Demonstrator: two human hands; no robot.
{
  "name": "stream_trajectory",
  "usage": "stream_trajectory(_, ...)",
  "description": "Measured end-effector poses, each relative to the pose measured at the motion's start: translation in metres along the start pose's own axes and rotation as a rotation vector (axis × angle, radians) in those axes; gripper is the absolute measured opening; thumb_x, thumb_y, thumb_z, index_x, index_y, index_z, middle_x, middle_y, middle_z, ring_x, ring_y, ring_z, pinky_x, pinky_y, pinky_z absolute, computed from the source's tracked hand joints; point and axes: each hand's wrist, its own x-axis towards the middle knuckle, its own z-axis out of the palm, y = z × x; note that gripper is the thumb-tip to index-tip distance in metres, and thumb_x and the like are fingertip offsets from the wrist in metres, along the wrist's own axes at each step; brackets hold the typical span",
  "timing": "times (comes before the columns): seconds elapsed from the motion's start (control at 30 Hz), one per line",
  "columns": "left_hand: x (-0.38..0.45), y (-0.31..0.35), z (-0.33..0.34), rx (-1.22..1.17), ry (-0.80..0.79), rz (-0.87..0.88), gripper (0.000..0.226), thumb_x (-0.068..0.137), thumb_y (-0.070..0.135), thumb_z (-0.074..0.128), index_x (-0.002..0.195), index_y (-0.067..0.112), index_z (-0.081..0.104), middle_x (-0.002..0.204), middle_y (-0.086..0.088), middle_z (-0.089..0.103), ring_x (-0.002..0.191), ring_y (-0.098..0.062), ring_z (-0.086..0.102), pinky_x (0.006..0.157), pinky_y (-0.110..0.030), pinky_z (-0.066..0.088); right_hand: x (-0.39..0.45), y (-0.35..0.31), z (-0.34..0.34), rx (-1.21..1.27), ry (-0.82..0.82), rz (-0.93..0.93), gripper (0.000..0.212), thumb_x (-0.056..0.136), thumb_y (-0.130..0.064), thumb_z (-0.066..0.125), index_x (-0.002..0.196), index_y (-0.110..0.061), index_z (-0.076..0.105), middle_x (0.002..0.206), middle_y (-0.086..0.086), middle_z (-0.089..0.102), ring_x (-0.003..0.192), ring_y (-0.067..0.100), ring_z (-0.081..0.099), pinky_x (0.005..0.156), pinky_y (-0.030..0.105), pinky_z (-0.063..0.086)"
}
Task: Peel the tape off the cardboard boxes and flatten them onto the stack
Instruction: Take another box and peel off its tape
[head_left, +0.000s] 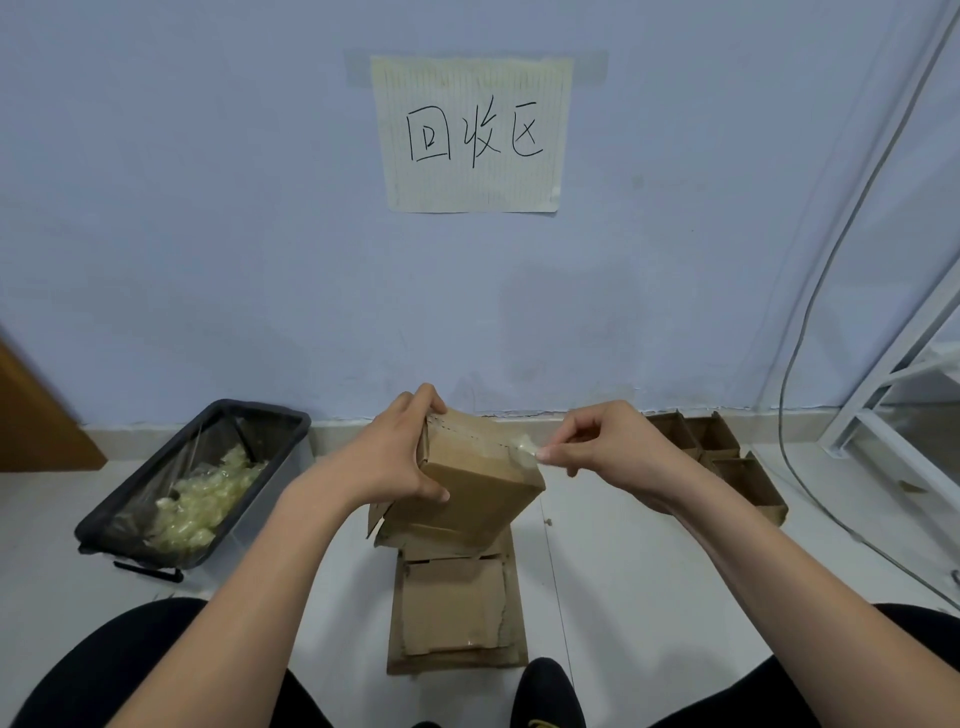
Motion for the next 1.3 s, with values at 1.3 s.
stream_trajectory(1.3,0.008,0.020,0.050,0.582,-0.012,0.110,0.108,0.064,0.065,0.076,0.150,0.025,0.026,0.138,0.000,0.044,0.131,-0.028,0.043,0.115,-0.055,0.024,-0.002,-0.003,0.025,0.214,-0.053,-0.029,0.025,0.087,-0.019,0.076,0.085,0.005,0.069,0.070,0.015,0.068,0.070,0.032,0.072,0.082,0.038,0.058)
